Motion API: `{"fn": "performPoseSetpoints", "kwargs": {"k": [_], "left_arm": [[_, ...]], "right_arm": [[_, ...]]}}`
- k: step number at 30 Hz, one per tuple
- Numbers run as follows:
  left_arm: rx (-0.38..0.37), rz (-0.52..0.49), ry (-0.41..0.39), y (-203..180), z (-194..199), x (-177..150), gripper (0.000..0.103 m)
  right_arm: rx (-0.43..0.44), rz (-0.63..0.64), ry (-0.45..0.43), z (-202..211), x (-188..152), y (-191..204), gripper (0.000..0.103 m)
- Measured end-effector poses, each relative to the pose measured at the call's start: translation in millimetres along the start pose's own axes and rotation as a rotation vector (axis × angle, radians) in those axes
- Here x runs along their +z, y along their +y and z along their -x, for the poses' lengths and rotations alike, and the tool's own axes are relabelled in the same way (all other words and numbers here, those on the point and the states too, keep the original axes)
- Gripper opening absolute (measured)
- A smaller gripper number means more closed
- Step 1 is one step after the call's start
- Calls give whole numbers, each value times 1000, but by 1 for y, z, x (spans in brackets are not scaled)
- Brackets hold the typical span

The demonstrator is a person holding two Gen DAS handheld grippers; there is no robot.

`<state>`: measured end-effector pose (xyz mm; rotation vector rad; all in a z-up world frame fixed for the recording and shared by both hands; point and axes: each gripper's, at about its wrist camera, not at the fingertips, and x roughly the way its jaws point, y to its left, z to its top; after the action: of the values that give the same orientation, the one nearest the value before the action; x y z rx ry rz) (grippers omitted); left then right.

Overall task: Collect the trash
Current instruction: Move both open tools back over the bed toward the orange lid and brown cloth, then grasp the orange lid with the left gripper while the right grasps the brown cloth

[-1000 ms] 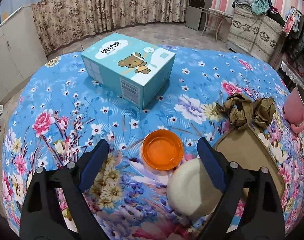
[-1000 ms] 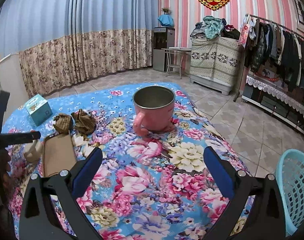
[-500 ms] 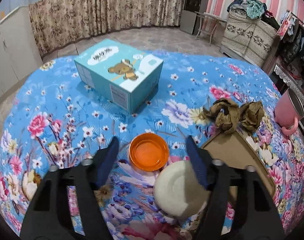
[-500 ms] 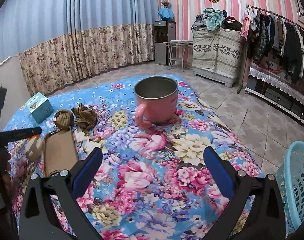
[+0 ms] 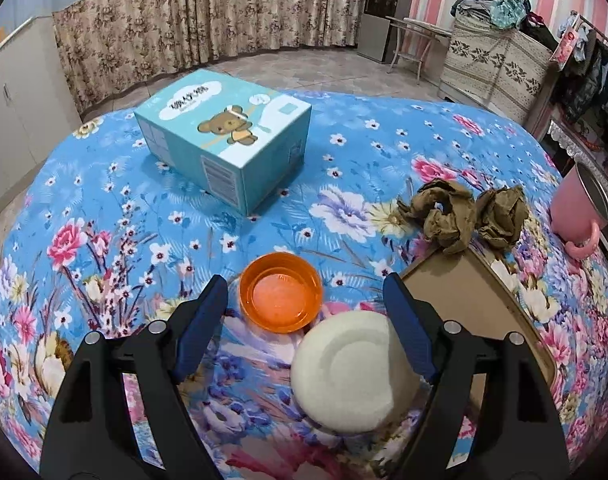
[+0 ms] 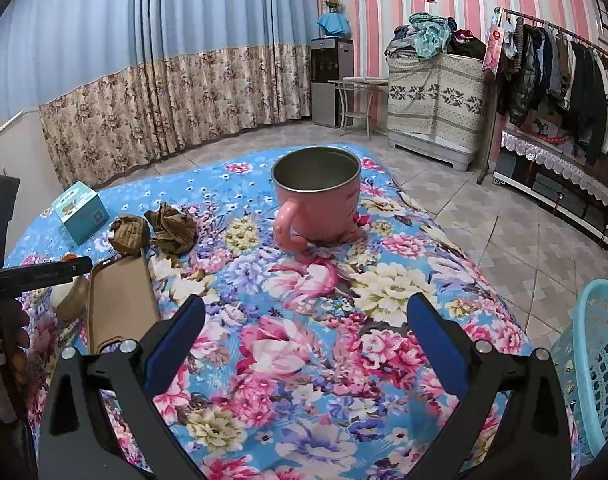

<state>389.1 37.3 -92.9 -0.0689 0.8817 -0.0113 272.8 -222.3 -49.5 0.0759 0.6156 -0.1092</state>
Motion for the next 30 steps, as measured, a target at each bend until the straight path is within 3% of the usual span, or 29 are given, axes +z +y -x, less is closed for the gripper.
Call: {"fn": "performPoseSetpoints", "kwargs": {"k": [8,10,13,15,26,30], "left_arm": [[-30,3,15,0,0,-1,79],[-33,5,17,1,0,-1,76],[-47,-5,12,3,0,0,58],[-68,-2,12,5,0,1,40],[-31,0,-18,25,11,6,40],[-40,54,-44,43,23,11,40]], "right_arm": [[1,8,12,-4,-3,3,99],[2,10,13,-4,-4,3,99],[0,13,20,-6,-5,4,99],[-1,18,23,-7,-6,5,99],[4,56,31,-8,-8,12,99],[-3,87,36,-17,1,20,99]]}}
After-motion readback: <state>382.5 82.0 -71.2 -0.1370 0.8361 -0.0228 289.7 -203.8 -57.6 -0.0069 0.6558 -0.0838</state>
